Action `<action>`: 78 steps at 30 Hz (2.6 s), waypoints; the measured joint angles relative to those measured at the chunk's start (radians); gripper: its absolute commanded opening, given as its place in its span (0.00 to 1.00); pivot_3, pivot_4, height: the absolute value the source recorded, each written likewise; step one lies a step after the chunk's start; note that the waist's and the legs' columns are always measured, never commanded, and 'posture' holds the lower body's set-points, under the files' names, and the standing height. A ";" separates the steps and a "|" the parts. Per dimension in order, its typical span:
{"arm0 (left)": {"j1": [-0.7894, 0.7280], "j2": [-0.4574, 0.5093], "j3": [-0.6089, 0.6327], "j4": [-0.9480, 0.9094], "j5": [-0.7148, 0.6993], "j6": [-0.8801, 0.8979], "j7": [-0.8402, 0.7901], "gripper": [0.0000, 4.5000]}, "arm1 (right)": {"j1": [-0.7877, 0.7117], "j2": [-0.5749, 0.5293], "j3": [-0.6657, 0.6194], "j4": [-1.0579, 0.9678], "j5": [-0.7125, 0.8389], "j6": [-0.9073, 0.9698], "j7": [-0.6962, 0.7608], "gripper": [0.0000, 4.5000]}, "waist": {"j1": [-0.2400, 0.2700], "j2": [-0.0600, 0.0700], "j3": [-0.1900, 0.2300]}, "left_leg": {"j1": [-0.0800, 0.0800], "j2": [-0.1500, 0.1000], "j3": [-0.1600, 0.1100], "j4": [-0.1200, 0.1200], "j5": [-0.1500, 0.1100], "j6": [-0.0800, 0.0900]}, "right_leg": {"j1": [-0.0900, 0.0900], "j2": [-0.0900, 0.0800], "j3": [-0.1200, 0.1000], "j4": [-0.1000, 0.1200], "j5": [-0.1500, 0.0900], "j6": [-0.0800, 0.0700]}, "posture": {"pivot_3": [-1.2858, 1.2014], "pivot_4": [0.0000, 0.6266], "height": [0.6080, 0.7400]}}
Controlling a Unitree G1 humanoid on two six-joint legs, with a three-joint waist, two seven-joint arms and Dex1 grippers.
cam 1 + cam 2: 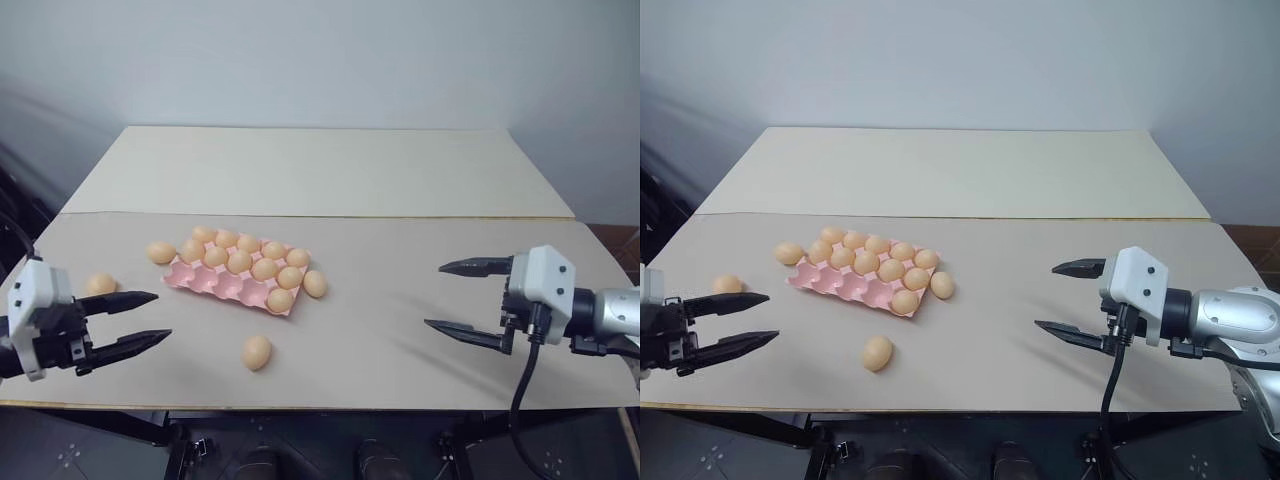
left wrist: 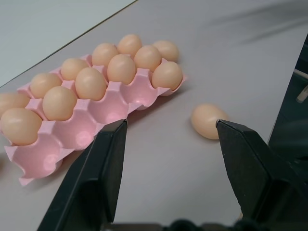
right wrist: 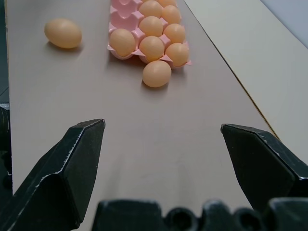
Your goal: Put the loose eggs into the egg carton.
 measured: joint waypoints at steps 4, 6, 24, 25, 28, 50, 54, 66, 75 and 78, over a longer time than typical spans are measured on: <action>0.004 0.000 0.002 -0.006 -0.010 0.023 0.016 0.71 | -0.011 0.000 0.009 0.011 -0.007 -0.004 0.000 1.00 | 0.000 0.000 0.000 | 0.000 0.000 0.000 0.000 0.000 0.000 | 0.000 0.000 0.000 0.000 0.000 0.000 | 0.52 0.24 1.00; 0.003 0.000 0.009 -0.014 -0.013 0.023 0.021 0.71 | -0.013 0.000 0.011 0.014 -0.014 -0.006 0.000 1.00 | 0.000 0.000 0.000 | 0.000 0.000 0.000 0.000 0.000 0.000 | 0.000 0.000 0.000 0.000 0.000 0.000 | 0.52 0.24 1.00; 0.062 -0.050 0.015 -0.043 0.017 0.016 0.063 0.71 | -0.091 0.036 0.063 0.028 -0.030 0.032 -0.086 1.00 | 0.000 0.000 0.000 | 0.000 0.000 0.000 0.000 0.000 0.000 | 0.000 0.000 0.000 0.000 0.000 0.000 | 0.52 0.24 1.00; 0.063 -0.049 0.015 -0.040 0.021 0.015 0.062 0.71 | -0.113 0.057 0.088 0.028 -0.031 0.049 -0.107 1.00 | 0.000 -0.001 0.000 | 0.001 0.000 0.000 0.000 0.000 0.000 | 0.000 0.000 0.000 0.001 0.000 0.000 | 0.52 0.24 1.00; 0.051 -0.042 -0.003 -0.029 0.036 0.004 0.054 0.71 | -0.188 0.126 0.200 0.027 -0.066 0.084 -0.178 1.00 | -0.005 -0.001 0.000 | 0.001 0.000 0.000 0.000 0.000 0.000 | 0.000 0.000 0.000 0.001 0.000 0.000 | 0.52 0.24 1.00; -0.060 -0.044 -0.161 -0.004 0.057 -0.025 0.051 0.71 | -0.535 0.564 0.714 0.583 -0.572 -0.140 -0.330 1.00 | -0.007 -0.001 0.000 | -0.002 0.000 0.000 0.000 0.000 0.000 | -0.004 0.000 0.000 0.002 0.000 -0.001 | 0.52 0.24 1.00; -0.055 -0.047 -0.158 -0.015 0.057 -0.026 0.061 0.71 | -0.551 0.604 0.723 0.669 -0.605 -0.187 -0.329 1.00 | -0.006 -0.001 0.000 | -0.003 0.000 0.000 0.000 0.000 0.000 | -0.004 0.000 0.000 0.002 0.000 -0.001 | 0.52 0.24 1.00; -0.017 -0.067 -0.147 -0.038 0.060 -0.042 0.093 0.72 | -0.593 0.663 0.721 0.826 -0.658 -0.275 -0.324 0.56 | -0.007 -0.001 0.000 | -0.002 0.000 0.000 0.000 0.000 0.000 | -0.004 0.000 0.000 0.002 0.000 -0.001 | 0.52 0.24 1.00; -0.003 -0.060 -0.122 -0.022 0.081 -0.050 0.098 0.72 | -0.576 0.622 0.707 0.767 -0.687 -0.258 -0.329 0.49 | -0.006 -0.001 0.000 | -0.002 0.000 0.000 0.000 0.000 0.000 | -0.004 0.000 0.000 0.002 0.000 -0.001 | 0.52 0.24 1.00; 0.031 -0.051 -0.082 0.014 0.111 -0.061 0.093 0.72 | -0.558 0.581 0.667 0.678 -0.693 -0.214 -0.330 0.49 | -0.008 -0.001 0.000 | -0.002 0.000 0.000 0.000 0.000 0.000 | -0.004 0.000 0.000 0.002 0.000 -0.001 | 0.52 0.24 1.00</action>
